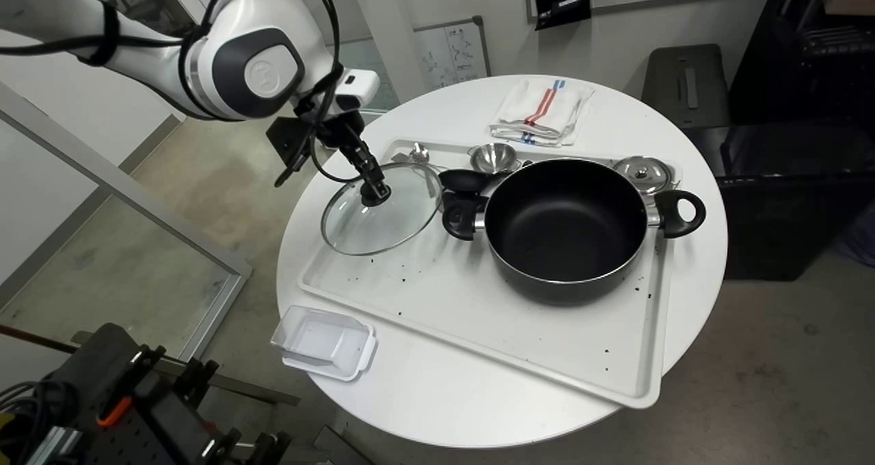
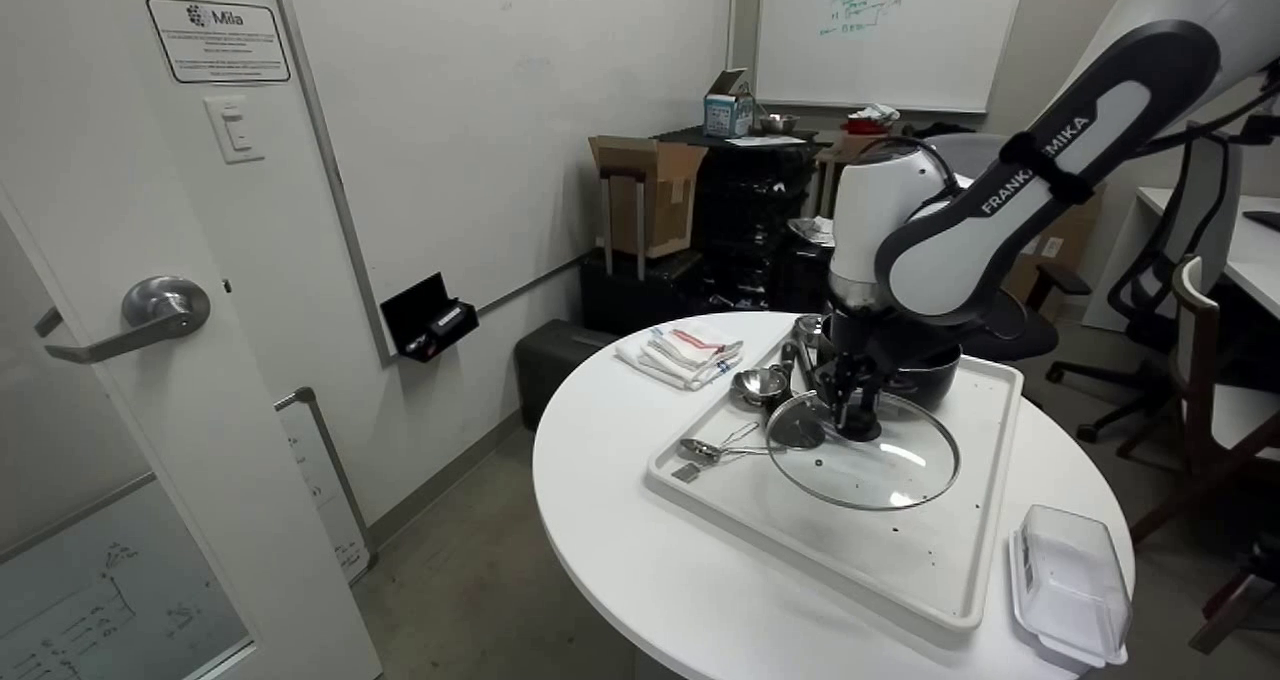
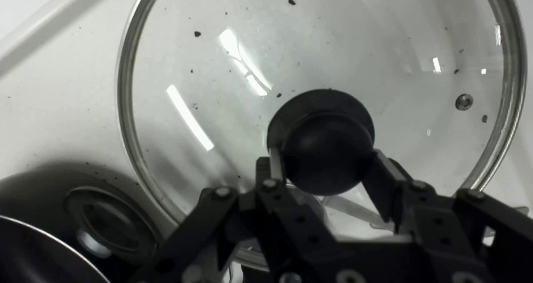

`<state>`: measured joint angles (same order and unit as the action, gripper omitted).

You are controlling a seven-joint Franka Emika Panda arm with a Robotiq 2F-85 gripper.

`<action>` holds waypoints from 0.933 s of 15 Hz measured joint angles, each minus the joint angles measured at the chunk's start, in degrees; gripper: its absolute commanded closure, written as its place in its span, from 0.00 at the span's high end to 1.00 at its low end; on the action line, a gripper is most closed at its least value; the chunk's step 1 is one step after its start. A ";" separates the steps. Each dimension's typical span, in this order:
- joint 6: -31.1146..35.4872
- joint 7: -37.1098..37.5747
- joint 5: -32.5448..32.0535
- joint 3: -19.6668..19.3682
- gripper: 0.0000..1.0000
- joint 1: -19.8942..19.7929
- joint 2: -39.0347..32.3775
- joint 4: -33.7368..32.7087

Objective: Remove the lid from the pot

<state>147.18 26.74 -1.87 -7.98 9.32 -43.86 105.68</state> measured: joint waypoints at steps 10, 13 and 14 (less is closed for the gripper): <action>3.10 -6.81 -0.07 0.04 0.25 -0.13 -8.29 -6.05; 3.11 -7.11 -0.45 0.05 0.25 0.79 -10.90 -9.07; 3.11 -7.12 -0.65 0.05 0.25 1.21 -11.67 -9.98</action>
<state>150.28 19.62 -2.52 -7.93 10.53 -55.53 95.69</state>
